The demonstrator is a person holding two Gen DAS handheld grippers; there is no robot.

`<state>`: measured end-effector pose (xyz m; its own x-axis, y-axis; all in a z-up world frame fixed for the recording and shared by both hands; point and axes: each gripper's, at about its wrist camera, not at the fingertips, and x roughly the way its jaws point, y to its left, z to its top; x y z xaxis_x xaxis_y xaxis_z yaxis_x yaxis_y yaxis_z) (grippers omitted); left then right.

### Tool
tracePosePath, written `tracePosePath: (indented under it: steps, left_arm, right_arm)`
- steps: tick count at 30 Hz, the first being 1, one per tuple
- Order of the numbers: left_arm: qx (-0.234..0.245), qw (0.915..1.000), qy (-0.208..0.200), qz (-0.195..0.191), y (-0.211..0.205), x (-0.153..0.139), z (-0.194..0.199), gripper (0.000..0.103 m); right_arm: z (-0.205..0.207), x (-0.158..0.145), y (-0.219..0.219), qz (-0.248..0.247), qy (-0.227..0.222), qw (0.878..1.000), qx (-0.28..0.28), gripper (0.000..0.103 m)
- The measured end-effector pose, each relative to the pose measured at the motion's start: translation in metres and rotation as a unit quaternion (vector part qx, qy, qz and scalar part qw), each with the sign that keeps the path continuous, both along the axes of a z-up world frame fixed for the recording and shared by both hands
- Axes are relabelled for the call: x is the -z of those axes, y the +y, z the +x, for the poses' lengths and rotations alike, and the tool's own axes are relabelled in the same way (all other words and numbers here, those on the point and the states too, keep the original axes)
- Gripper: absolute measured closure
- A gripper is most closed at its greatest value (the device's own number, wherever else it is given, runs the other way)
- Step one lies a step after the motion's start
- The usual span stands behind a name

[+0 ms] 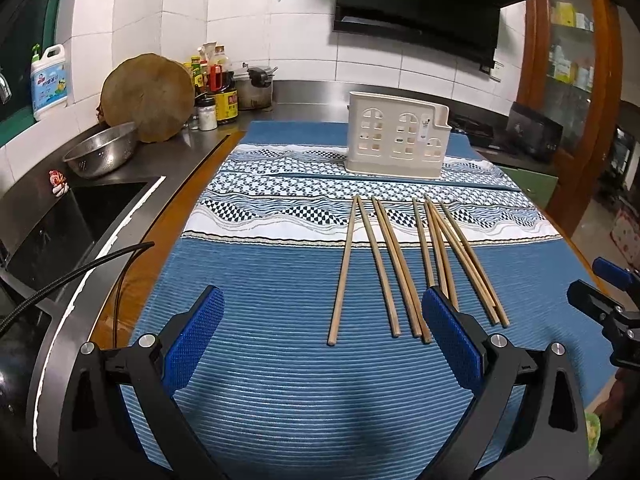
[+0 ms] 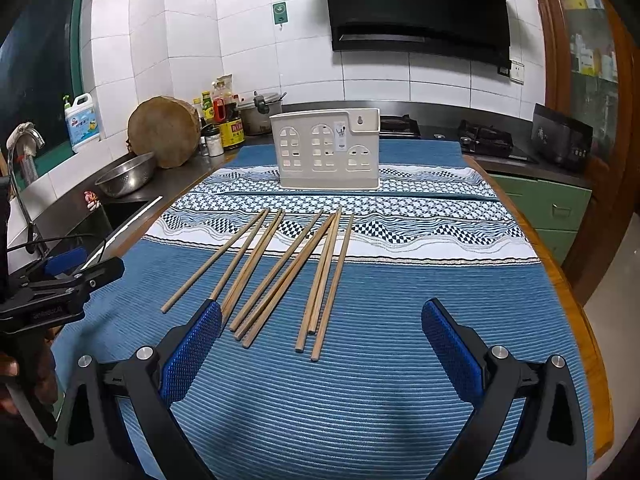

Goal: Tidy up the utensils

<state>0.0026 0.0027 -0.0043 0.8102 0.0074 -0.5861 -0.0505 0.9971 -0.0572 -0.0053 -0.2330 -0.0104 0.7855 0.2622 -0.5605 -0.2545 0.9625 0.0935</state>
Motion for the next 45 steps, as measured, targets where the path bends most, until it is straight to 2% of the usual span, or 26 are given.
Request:
tracePosePath:
  steps: [18, 26, 42, 44, 45]
  left_arm:
    - [-0.002, 1.0, 0.002, 0.005, 0.0, 0.005, 0.0, 0.005]
    - [0.006, 0.9998, 0.016, 0.003, 0.002, 0.015, 0.01, 0.007]
    - [0.047, 0.9962, 0.073, 0.004, 0.001, 0.052, 0.055, 0.054]
    - [0.053, 0.9953, 0.081, 0.003, -0.001, 0.057, 0.062, 0.06]
    - [0.056, 0.9948, 0.085, 0.002, -0.002, 0.059, 0.065, 0.06]
  right_arm:
    - [0.001, 0.004, -0.002, 0.005, 0.009, 1.0, 0.0, 0.006]
    - [0.007, 0.009, -0.003, 0.006, 0.026, 1.0, 0.004, 0.006]
    - [0.037, 0.039, -0.001, -0.002, 0.082, 0.997, 0.006, 0.008]
    - [0.041, 0.043, 0.0, -0.002, 0.089, 0.996, 0.004, 0.014]
    - [0.042, 0.044, 0.001, -0.002, 0.092, 0.996, 0.001, 0.022]
